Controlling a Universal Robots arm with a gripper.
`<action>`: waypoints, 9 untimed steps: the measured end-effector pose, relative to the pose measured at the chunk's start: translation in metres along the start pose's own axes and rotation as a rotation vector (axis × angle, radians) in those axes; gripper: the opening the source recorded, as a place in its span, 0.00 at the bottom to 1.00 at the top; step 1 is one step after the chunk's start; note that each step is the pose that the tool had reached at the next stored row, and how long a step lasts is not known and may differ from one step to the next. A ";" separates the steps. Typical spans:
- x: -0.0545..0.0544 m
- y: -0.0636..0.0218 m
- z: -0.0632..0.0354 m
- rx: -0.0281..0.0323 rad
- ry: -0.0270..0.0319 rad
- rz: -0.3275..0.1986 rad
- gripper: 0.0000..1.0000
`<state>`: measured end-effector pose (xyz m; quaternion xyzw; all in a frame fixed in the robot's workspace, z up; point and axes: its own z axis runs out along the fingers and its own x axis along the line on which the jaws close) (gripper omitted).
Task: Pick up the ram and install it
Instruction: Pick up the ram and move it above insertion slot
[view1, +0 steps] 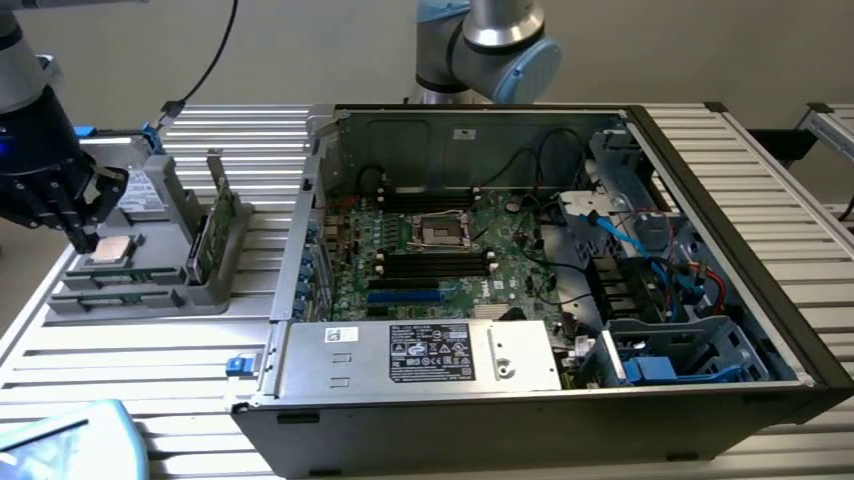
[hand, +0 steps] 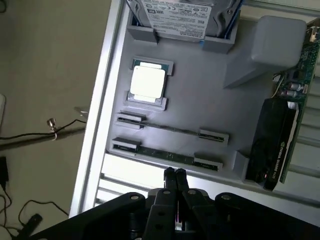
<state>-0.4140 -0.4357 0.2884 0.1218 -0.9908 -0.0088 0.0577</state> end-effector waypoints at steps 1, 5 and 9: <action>0.000 0.0000 0.0003 0.0021 0.0006 -0.018 0.10; 0.000 0.0000 0.0017 0.0102 0.0028 -0.091 0.10; -0.001 -0.0002 0.0056 0.0209 0.0044 -0.182 0.10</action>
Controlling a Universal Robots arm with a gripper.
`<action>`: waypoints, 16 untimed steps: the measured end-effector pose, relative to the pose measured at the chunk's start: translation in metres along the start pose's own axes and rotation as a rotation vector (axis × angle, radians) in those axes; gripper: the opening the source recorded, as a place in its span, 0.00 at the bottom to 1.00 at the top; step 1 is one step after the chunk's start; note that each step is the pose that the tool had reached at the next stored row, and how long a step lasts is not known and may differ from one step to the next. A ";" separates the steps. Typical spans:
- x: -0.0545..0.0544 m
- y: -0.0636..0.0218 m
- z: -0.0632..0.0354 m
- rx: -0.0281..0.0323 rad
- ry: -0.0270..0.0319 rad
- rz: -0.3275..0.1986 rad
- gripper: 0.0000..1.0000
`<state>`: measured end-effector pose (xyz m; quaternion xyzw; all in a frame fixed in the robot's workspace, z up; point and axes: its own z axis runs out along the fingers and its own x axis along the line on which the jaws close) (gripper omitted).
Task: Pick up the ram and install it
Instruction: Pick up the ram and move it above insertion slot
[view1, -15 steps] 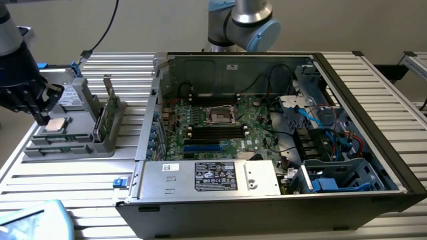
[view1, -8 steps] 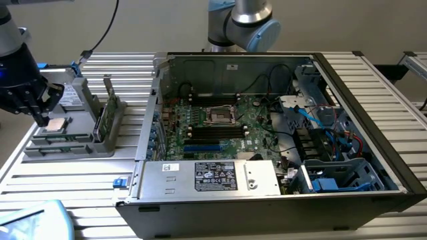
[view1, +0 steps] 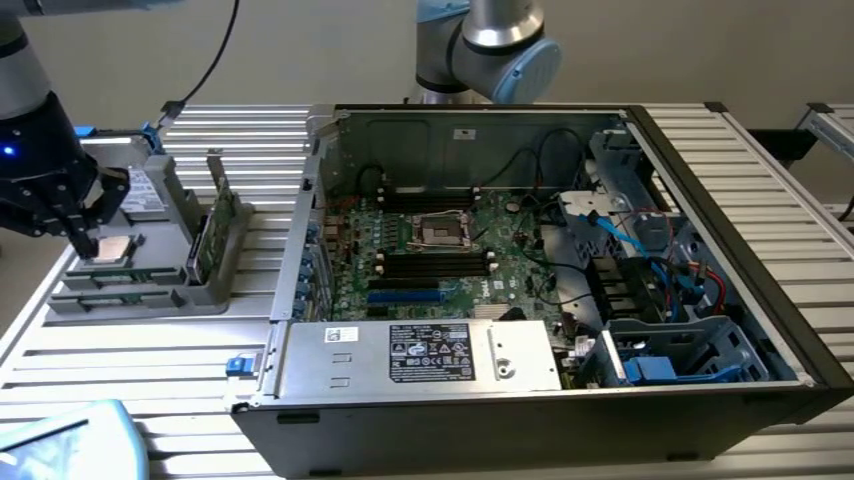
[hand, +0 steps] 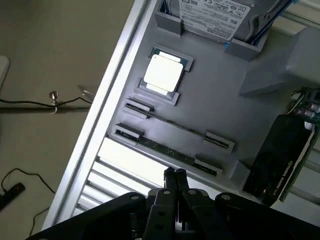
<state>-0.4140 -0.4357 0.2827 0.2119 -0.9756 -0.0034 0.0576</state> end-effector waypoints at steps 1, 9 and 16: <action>0.000 -0.0001 0.0008 0.0020 0.0004 -0.017 0.10; -0.001 -0.0002 0.0075 0.0157 0.0030 -0.162 0.10; -0.001 -0.0003 0.0090 0.0295 0.0070 -0.288 0.10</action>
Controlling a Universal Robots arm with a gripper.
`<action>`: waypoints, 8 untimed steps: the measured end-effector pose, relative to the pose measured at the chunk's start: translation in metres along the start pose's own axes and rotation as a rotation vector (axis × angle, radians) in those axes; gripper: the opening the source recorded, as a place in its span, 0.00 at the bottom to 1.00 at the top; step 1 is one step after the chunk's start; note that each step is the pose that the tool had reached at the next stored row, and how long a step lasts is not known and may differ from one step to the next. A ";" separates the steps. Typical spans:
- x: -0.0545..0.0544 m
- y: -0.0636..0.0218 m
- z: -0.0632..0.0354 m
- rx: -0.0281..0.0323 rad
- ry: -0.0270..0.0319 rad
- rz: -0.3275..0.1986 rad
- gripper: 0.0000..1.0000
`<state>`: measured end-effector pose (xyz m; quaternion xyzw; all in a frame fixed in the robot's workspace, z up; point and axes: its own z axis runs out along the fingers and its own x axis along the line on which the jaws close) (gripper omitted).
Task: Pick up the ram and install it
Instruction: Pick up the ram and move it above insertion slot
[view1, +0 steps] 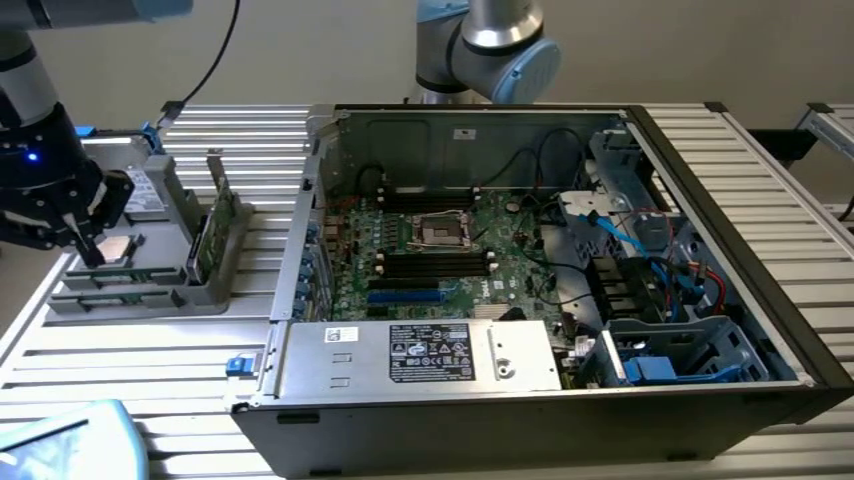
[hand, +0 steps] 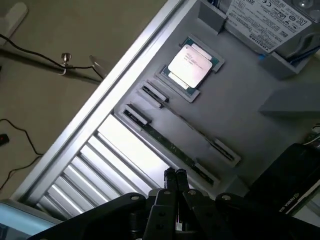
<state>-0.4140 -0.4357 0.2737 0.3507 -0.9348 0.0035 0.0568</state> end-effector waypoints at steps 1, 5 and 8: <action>0.000 0.0000 0.0000 0.0020 0.0006 -0.018 0.10; 0.000 0.0000 0.0000 0.0093 0.0020 -0.090 0.10; 0.000 0.0000 -0.0001 0.0153 -0.0056 -0.140 0.10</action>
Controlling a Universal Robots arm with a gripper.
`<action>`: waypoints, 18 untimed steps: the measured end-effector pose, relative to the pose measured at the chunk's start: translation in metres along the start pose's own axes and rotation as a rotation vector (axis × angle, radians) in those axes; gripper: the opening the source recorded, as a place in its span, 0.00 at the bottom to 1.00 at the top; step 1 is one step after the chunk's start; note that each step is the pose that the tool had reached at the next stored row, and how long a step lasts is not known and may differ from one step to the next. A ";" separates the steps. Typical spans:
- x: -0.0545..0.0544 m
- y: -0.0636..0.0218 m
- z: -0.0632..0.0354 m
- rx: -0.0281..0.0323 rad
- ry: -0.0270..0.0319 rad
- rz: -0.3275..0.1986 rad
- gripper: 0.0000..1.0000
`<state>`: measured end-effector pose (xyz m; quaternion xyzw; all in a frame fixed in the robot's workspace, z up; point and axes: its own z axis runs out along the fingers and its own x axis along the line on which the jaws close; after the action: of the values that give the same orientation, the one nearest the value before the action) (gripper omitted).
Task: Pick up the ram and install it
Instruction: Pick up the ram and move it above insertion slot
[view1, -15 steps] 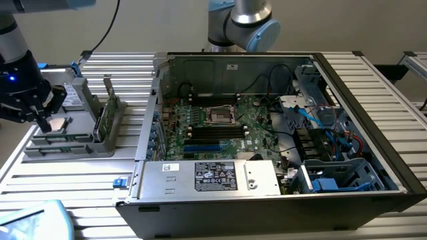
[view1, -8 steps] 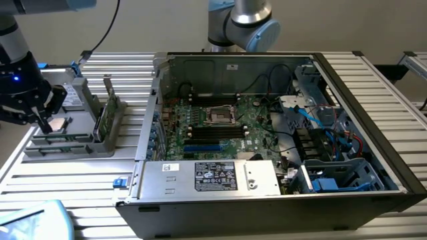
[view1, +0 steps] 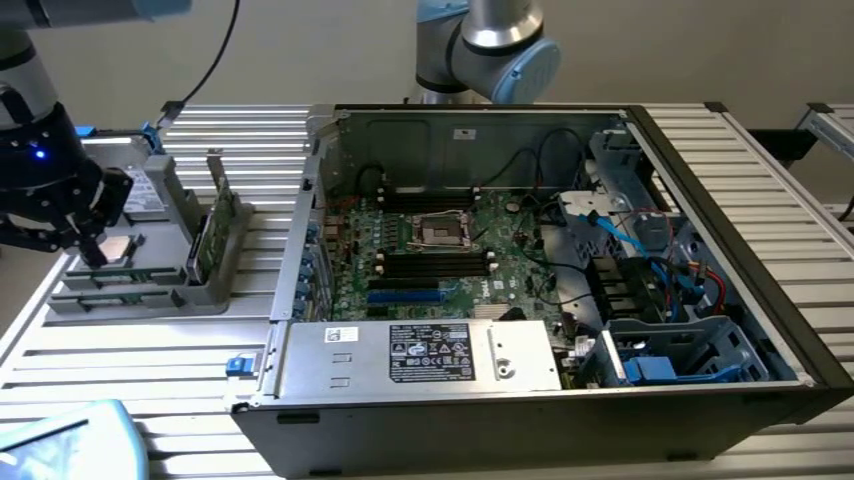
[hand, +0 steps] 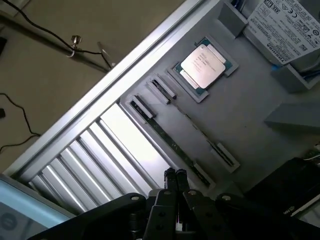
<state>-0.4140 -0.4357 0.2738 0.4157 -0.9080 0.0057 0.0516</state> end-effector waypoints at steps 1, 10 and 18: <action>0.000 0.0000 -0.0001 0.0016 -0.0040 -0.014 0.10; 0.000 0.0001 0.0003 0.0061 -0.0455 -0.141 0.10; 0.000 0.0000 0.0025 -0.0017 -0.0654 -0.288 0.10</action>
<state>-0.4140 -0.4356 0.2712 0.5417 -0.8401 -0.0161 0.0226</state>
